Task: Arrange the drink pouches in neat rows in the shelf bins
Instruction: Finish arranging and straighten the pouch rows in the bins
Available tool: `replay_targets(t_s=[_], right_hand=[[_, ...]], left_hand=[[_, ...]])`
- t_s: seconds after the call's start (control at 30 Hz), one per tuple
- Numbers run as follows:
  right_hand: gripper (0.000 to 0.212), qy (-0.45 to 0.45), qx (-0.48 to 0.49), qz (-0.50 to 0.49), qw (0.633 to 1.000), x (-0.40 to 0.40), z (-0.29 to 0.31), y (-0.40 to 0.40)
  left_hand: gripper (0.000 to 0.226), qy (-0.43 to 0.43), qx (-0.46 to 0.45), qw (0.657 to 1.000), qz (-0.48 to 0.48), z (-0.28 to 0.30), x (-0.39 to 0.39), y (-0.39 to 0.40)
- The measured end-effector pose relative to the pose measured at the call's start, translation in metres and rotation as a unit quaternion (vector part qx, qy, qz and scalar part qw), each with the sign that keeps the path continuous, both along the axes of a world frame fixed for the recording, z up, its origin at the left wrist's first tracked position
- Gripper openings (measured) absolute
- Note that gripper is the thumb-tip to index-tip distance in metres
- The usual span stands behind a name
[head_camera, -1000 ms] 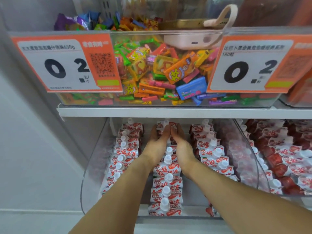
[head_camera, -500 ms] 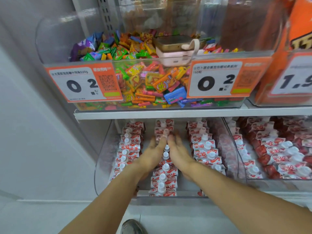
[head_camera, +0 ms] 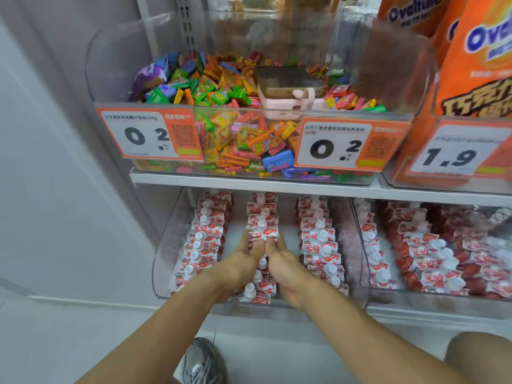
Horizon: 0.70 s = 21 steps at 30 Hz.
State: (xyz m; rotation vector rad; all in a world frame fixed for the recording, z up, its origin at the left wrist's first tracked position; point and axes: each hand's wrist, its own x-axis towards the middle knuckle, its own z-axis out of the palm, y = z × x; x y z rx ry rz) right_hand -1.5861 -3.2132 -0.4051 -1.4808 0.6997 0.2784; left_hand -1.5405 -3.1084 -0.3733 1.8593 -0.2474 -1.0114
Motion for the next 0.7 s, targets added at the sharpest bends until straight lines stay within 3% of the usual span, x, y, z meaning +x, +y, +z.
replay_targets(t_s=[0.17, 0.27, 0.43, 0.53, 0.6, 0.7], right_hand=[[0.067, 0.024, 0.029, 0.033, 0.999, -0.011, 0.03, -0.009], [0.068, 0.027, 0.065, 0.044, 0.997, -0.025, 0.039, -0.011], [0.063, 0.024, 0.056, 0.039, 0.997, -0.027, 0.045, -0.008], [0.035, 0.052, 0.057, 0.05, 0.996, -0.03, 0.048, -0.008], [0.035, 0.064, 0.072, 0.053, 0.994, -0.033, 0.051, -0.007], [0.035, 0.062, 0.105, 0.033, 0.992, -0.034, 0.052, -0.009]], left_hand=[[0.062, 0.024, 0.051, 0.998, -0.013, 0.016, 0.0, 0.012], [0.03, -0.012, 0.094, 0.994, -0.047, 0.02, -0.003, 0.021], [0.064, -0.022, 0.102, 0.993, -0.048, 0.019, -0.005, 0.018], [0.079, -0.009, 0.11, 0.993, -0.047, 0.014, -0.005, 0.019], [0.088, -0.019, 0.119, 0.991, -0.051, 0.011, -0.003, 0.022], [0.077, -0.008, 0.112, 0.992, -0.05, 0.007, 0.0, 0.023]])
